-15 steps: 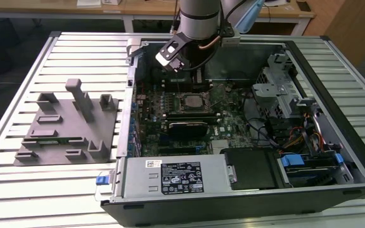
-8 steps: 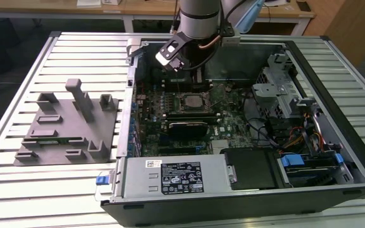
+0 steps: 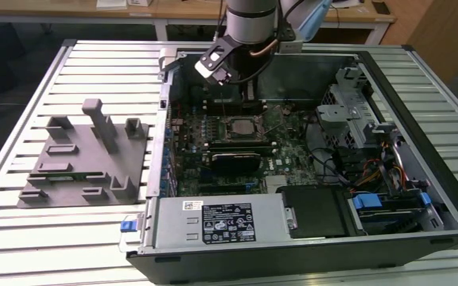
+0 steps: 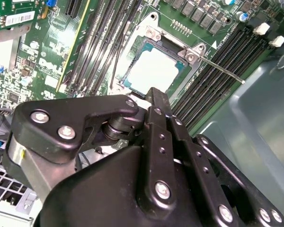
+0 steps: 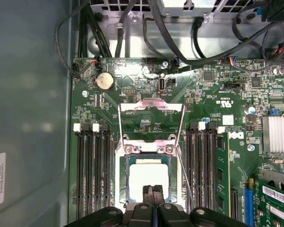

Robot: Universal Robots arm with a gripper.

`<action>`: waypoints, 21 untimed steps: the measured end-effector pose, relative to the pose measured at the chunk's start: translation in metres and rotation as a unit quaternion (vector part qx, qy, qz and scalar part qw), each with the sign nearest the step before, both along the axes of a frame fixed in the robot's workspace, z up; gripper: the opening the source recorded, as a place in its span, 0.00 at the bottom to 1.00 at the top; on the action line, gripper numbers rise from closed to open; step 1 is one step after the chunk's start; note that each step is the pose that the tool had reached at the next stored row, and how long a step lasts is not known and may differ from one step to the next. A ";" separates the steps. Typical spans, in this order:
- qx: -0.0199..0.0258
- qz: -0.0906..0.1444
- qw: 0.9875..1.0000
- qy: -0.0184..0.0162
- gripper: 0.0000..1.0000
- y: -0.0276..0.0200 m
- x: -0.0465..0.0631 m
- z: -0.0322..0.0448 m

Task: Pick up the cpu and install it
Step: 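Close the cpu cover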

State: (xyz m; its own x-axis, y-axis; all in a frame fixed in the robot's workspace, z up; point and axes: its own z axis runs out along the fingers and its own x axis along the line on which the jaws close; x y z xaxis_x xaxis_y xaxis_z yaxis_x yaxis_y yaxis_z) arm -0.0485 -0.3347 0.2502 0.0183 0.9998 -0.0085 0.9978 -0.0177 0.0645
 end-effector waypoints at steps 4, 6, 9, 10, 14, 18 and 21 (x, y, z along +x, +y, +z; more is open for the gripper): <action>0.000 0.000 1.000 0.000 0.11 0.0000 0.000 0.0057; 0.000 0.000 1.000 0.000 0.11 0.0000 0.000 0.0078; 0.000 0.000 1.000 0.000 0.11 0.0000 0.000 0.0080; 0.000 0.000 1.000 0.000 0.11 0.0000 0.000 0.0080; 0.000 0.000 1.000 0.000 0.11 0.0000 0.002 0.0082; 0.000 0.000 1.000 0.000 0.11 0.0000 0.007 0.0082; 0.000 0.000 1.000 0.000 0.11 0.0000 0.012 0.0081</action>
